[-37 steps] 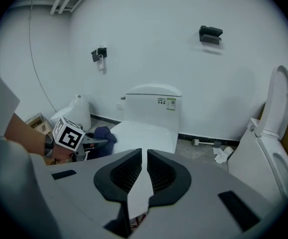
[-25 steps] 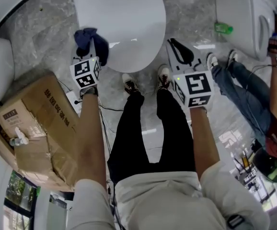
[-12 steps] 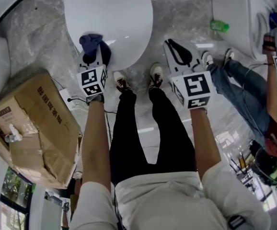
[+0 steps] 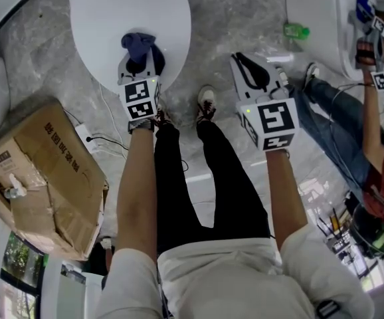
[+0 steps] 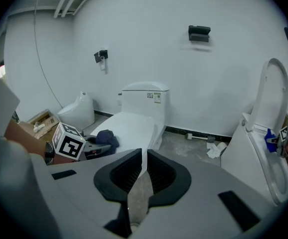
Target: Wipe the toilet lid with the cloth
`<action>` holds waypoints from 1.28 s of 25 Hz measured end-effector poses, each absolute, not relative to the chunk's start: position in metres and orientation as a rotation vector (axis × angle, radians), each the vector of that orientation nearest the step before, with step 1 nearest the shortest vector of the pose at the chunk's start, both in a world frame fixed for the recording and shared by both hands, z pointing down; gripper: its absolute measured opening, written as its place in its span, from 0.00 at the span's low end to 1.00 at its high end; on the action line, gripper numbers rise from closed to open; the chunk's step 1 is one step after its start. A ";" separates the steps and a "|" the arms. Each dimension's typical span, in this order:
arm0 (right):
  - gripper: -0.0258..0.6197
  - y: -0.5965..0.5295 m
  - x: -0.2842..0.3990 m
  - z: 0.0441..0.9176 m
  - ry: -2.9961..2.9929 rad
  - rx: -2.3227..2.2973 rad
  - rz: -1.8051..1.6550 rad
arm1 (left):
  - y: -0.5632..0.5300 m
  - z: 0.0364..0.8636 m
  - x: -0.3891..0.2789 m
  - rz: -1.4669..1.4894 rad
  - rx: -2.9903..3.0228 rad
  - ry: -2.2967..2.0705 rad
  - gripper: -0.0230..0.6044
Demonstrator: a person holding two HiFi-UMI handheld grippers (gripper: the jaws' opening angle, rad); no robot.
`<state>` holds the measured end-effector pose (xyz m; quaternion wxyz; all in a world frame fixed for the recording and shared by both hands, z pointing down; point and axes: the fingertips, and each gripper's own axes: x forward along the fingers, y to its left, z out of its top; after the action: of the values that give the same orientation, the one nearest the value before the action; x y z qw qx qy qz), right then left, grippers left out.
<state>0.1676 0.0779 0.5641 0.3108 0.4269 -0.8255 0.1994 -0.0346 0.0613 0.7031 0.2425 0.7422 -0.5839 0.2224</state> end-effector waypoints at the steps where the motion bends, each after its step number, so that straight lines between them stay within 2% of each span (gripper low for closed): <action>1: 0.12 0.078 0.172 0.563 -2.178 1.132 0.524 | 0.060 0.703 -0.025 0.622 2.040 -1.583 0.12; 10: 0.12 0.093 0.199 0.564 -2.159 1.177 0.534 | 0.073 0.712 0.047 0.663 2.116 -1.390 0.12; 15: 0.12 0.106 0.201 0.564 -2.158 1.187 0.541 | 0.099 0.717 0.064 0.681 2.121 -1.313 0.12; 32: 0.12 0.132 0.141 0.571 -2.185 1.096 0.538 | 0.163 0.722 -0.037 0.640 2.014 -1.441 0.12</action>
<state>0.1410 0.1323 0.5708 0.3140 0.4157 -0.8288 0.2041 -0.0369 0.1628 0.7216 0.2879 0.7540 -0.5396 0.2397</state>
